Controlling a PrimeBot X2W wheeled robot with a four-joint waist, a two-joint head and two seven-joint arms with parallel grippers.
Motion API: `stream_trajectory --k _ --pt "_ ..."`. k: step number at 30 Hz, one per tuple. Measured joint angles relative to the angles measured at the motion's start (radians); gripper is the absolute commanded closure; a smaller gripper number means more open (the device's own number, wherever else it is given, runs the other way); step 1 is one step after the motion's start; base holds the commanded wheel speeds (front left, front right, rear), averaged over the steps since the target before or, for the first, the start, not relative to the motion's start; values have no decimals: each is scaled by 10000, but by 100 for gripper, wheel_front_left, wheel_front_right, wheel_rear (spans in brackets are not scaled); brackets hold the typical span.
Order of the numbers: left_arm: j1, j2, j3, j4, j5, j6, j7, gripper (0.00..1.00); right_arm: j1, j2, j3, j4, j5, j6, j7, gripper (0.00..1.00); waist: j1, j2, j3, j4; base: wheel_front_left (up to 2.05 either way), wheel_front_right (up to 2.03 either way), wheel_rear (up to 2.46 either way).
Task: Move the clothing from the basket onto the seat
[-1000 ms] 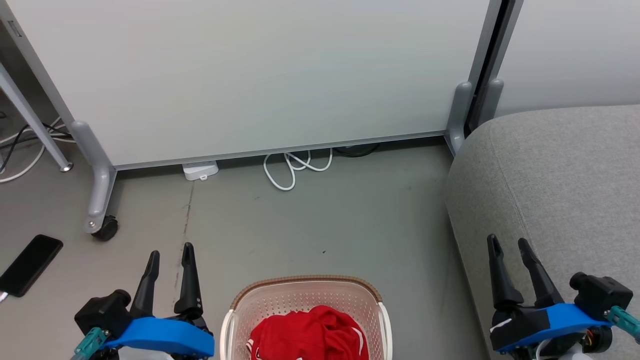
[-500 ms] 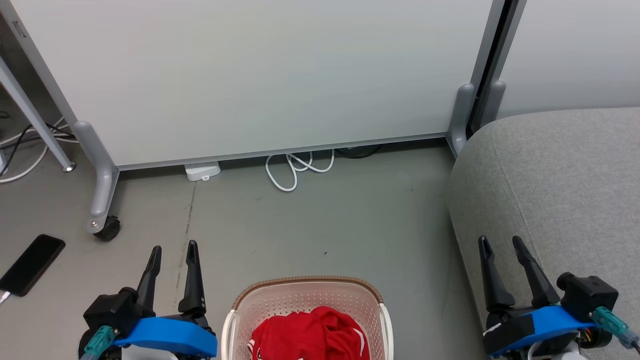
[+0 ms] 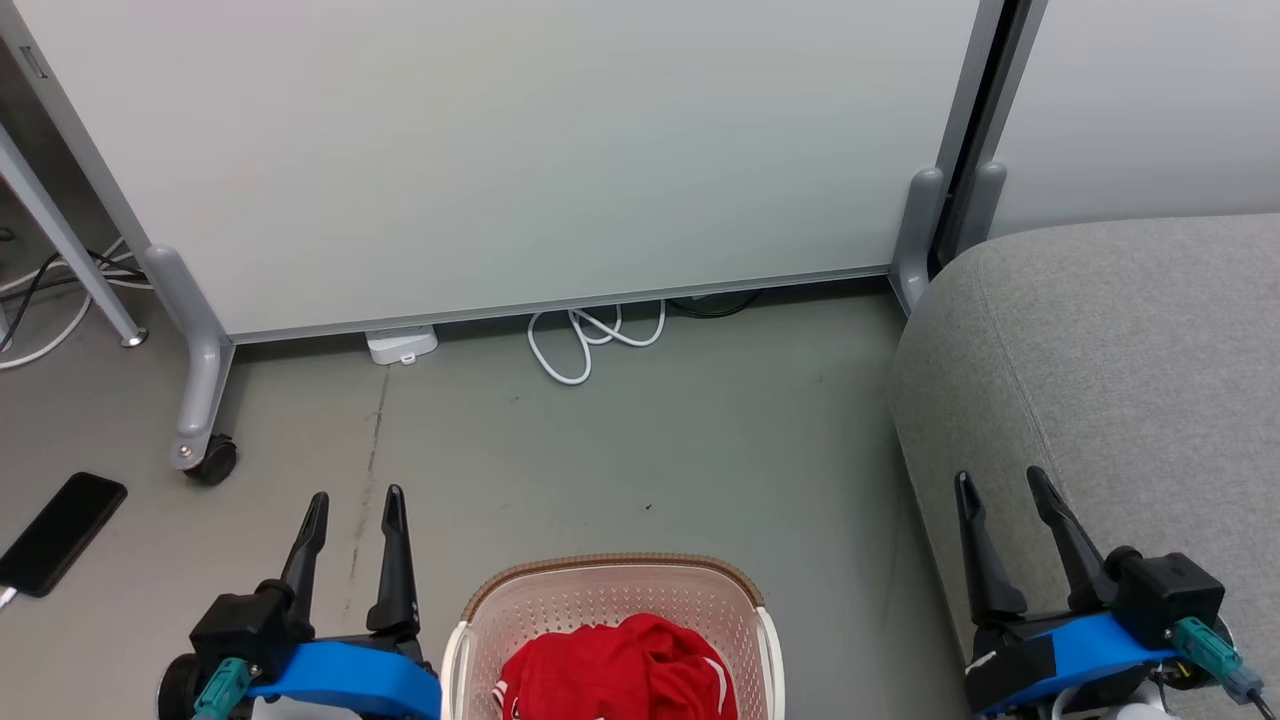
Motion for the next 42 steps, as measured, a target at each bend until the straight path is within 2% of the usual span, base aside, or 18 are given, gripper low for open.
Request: stream_trajectory --k 17,42 --pt "77 -81 38 65 989 12 -301 0 1 -10 23 -58 -1020 2 -307 0 0 0 18 -22 0 0 0" --pt "93 -134 121 123 1014 4 -309 0 -33 -12 63 -48 -1074 2 -314 0 0 0 99 -86 0 0 0"
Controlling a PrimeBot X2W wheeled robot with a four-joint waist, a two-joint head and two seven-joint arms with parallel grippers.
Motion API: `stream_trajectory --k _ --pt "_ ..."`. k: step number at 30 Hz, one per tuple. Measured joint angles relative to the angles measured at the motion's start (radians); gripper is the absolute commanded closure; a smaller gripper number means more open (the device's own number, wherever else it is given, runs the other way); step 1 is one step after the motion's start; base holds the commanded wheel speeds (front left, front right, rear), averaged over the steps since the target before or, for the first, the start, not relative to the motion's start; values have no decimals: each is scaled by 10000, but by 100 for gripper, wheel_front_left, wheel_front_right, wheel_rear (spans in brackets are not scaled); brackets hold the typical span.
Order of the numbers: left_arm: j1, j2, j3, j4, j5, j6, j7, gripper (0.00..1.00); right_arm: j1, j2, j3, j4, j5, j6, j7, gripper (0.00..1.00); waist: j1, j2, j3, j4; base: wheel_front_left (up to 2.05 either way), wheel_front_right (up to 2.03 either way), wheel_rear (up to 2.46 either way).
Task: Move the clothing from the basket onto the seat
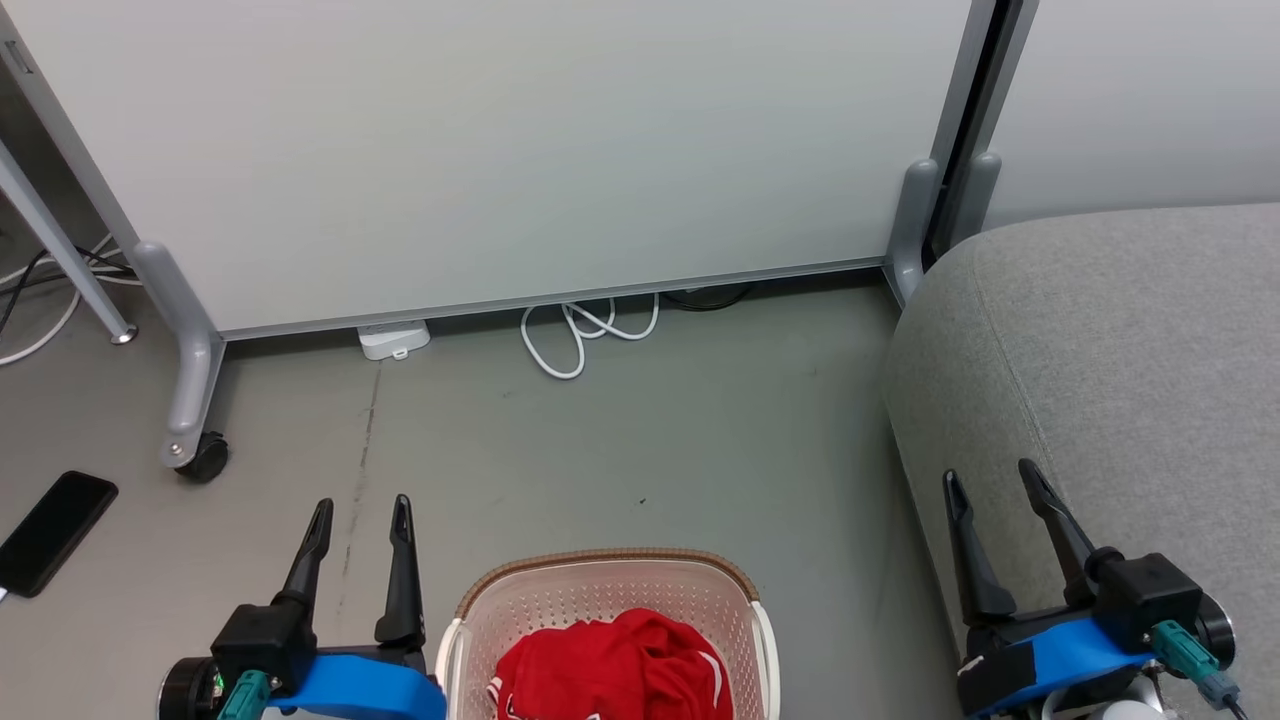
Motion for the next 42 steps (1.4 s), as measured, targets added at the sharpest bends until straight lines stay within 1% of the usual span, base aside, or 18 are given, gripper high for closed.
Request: stream_trajectory --k 7,16,24,31,42 --pt "36 -8 44 272 50 2 -2 0 -212 -4 424 -54 -13 0 -2 0 0 0 281 -373 0 0 0" --pt "-366 -12 109 1162 -6 -29 -12 0 -776 -12 1151 -297 -176 8 -4 0 1 0 1207 -1237 0 0 0" --pt "-1324 167 -201 2928 109 -188 -10 0 -1295 -15 1461 -602 6 10 -4 0 1 0 2370 -2009 0 0 0" --pt "-2553 472 -673 4623 293 -282 138 0 -1698 -17 1639 -859 242 10 -4 0 2 0 3474 -2545 0 0 0" --pt "-4362 1133 -1220 6502 585 -355 629 0 -2278 -19 1856 -1244 637 10 -4 0 3 0 5119 -3161 0 0 0"
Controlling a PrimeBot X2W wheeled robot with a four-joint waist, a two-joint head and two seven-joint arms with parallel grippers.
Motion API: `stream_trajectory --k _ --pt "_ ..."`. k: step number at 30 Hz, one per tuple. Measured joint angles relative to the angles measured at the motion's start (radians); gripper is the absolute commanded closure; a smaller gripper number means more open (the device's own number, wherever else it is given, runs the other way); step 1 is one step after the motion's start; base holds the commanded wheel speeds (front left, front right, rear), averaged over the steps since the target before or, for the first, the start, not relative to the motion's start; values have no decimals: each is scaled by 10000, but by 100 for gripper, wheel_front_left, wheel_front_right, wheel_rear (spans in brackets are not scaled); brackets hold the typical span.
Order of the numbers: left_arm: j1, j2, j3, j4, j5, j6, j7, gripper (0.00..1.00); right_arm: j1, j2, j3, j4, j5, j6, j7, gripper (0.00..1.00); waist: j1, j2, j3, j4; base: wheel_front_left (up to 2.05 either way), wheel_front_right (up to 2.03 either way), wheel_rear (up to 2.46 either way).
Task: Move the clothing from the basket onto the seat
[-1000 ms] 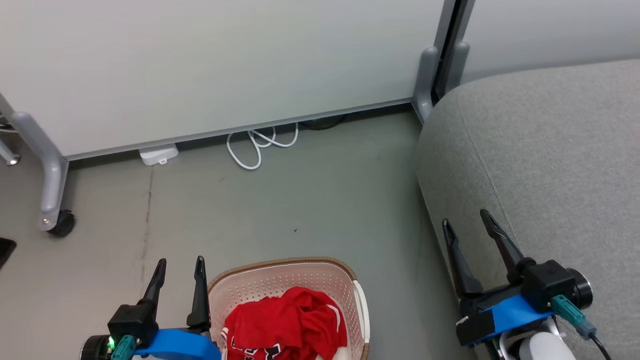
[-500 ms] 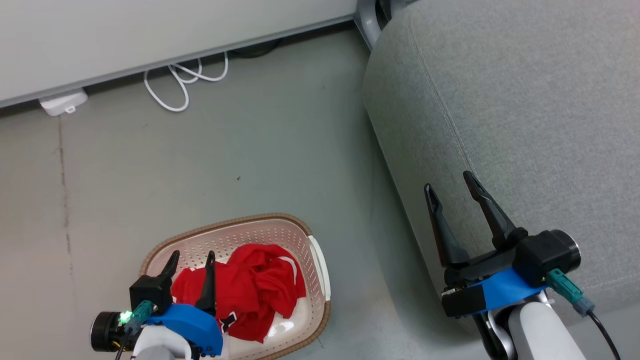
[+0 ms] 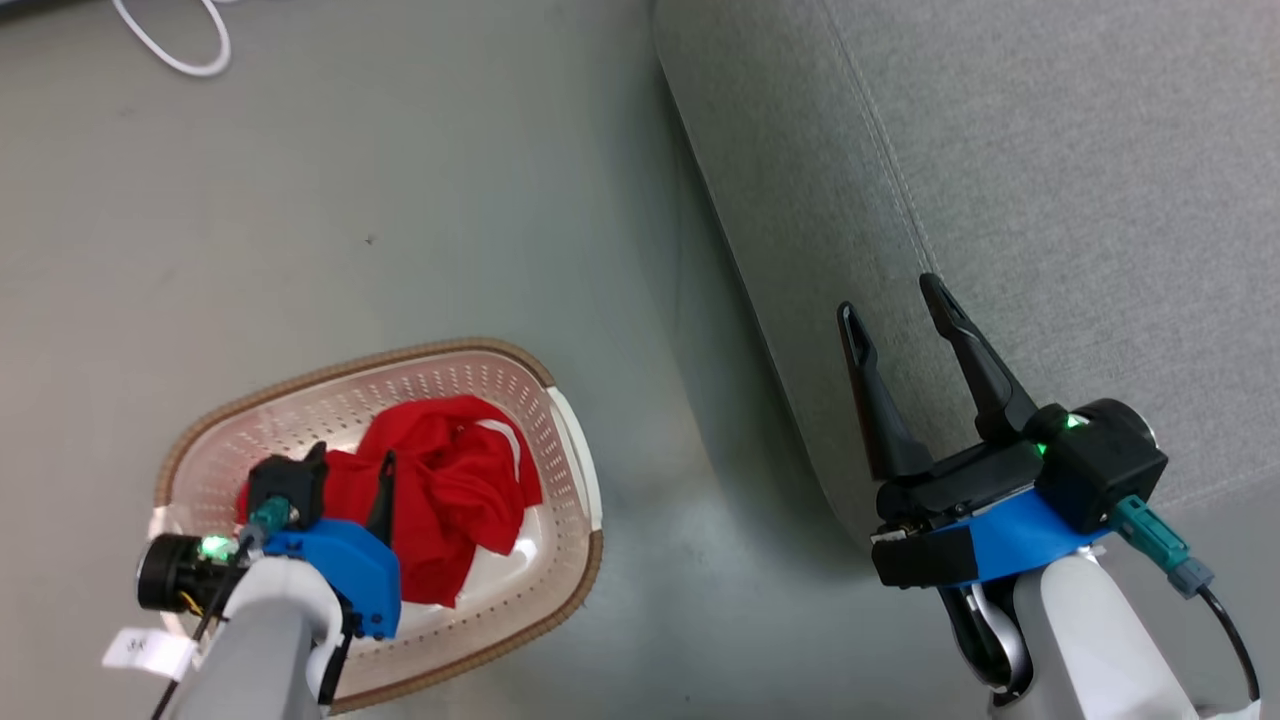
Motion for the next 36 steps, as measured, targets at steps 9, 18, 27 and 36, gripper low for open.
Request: stream_trajectory --k 9,18,27,36 --pt "-984 274 -575 1062 -59 -56 341 0 -245 0 144 -196 234 0 0 0 -1 0 972 -357 0 0 0" --pt "-1660 587 -1055 1799 50 -46 581 0 -438 0 222 -336 428 0 0 0 -1 0 1590 -585 0 0 0" --pt "-2213 736 -1505 2491 364 184 1076 0 -504 0 270 -393 560 0 0 0 -1 0 1956 -672 0 0 0" --pt "-2470 688 -1854 3060 581 614 1870 0 -542 0 355 -414 585 0 0 0 -2 0 2114 -663 0 0 0"
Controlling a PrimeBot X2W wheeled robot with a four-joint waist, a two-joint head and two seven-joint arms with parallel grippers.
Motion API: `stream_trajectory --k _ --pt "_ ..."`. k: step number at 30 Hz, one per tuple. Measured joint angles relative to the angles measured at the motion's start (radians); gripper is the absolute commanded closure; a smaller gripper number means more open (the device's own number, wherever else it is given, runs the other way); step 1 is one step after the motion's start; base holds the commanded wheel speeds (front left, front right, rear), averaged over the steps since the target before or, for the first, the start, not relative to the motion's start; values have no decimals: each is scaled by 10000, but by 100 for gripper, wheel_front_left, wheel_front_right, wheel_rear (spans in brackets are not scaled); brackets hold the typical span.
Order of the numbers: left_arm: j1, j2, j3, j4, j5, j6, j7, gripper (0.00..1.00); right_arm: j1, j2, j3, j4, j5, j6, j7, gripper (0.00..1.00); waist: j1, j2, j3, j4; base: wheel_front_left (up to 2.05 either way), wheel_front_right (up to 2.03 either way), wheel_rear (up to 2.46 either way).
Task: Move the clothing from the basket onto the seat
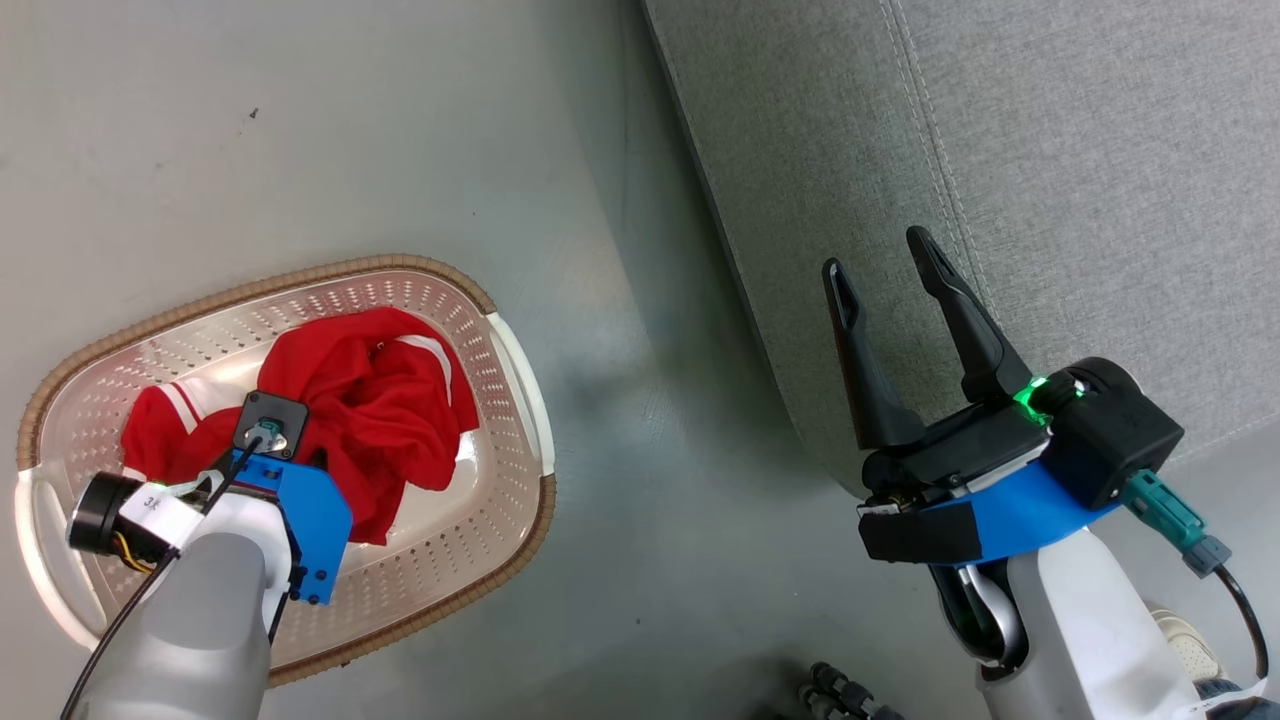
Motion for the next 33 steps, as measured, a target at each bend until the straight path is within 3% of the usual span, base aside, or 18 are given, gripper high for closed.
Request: stream_trajectory --k 1,2,3,5,21,33 --pt "-7 -19 6 23 -31 -2 23 0 0 0 8 0 0 0 0 0 0 1 2 -1 0 0 0" --pt "-7 -44 8 54 -61 -4 73 18 1 0 12 -4 0 0 0 0 0 0 -1 -2 0 0 0" --pt "-7 -77 4 84 -82 -10 107 66 1 0 12 -4 0 0 0 0 -1 1 -3 0 0 0 0" --pt "-6 -138 -15 117 -130 -19 123 100 2 0 10 -10 -2 0 0 0 0 0 1 10 0 0 0" --pt "35 -330 -4 276 -652 -199 10 100 2 0 23 10 -86 0 0 0 0 1 -218 49 0 0 0" --pt "21 -646 -79 303 -945 -347 -428 100 -6 2 -121 111 -314 0 0 0 0 1 -630 450 0 0 0"
